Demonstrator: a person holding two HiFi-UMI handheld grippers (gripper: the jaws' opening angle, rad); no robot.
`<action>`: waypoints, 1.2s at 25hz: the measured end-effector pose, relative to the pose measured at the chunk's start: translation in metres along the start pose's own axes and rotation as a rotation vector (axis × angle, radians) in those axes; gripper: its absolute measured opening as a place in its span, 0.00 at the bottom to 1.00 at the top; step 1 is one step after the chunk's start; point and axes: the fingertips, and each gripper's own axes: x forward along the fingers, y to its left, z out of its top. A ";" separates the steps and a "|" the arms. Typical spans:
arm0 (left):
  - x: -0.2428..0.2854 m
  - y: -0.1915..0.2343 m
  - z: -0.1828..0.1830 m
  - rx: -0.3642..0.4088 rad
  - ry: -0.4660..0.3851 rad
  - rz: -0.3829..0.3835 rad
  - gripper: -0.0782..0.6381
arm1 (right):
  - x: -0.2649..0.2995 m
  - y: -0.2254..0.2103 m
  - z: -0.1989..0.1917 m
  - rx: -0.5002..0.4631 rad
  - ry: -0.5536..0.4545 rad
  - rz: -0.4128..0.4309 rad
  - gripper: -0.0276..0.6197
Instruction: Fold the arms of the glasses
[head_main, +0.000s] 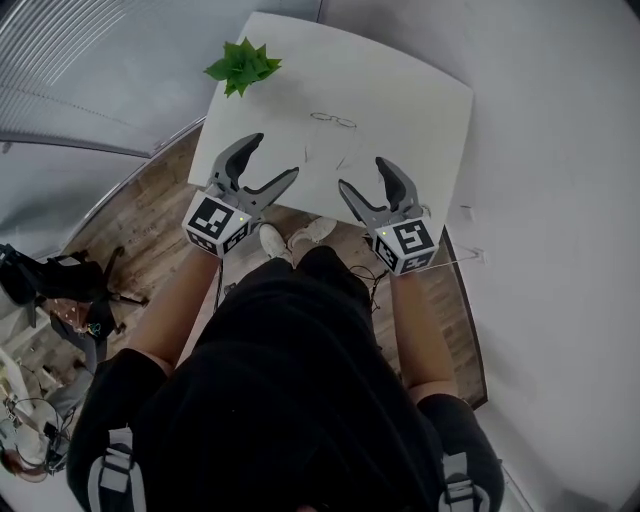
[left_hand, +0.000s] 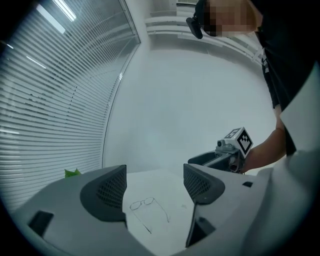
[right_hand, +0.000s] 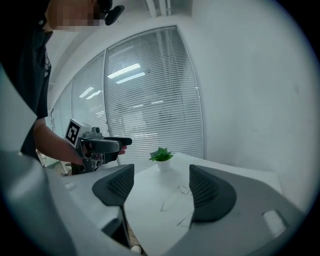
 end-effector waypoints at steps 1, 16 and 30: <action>0.007 0.001 -0.002 0.000 0.002 -0.001 0.58 | 0.002 -0.007 -0.003 0.008 0.002 -0.010 0.57; 0.099 0.018 -0.041 0.008 0.139 -0.036 0.58 | 0.042 -0.081 -0.050 0.091 0.051 -0.040 0.54; 0.143 0.058 -0.128 0.020 0.277 -0.242 0.58 | 0.091 -0.098 -0.141 0.251 0.189 -0.364 0.43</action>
